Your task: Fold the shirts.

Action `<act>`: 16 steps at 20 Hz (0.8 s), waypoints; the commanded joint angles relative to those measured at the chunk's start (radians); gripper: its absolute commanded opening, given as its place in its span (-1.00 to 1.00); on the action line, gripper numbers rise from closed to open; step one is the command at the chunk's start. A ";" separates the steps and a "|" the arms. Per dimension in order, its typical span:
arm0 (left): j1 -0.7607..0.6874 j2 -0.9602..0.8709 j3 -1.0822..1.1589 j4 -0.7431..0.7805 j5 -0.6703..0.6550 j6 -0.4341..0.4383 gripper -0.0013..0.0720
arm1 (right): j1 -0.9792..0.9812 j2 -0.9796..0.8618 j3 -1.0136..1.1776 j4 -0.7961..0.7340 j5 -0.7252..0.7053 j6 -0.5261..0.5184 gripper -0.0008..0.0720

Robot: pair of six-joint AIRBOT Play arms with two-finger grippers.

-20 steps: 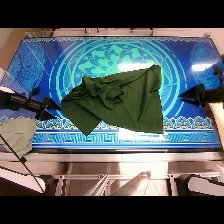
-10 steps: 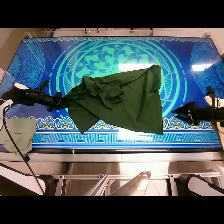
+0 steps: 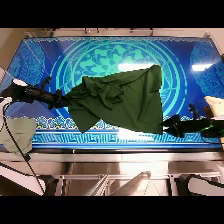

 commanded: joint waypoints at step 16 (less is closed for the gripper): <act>0.254 0.602 0.002 -1.133 -0.450 0.146 -0.89 | -0.413 0.545 0.792 0.423 0.088 0.001 -0.91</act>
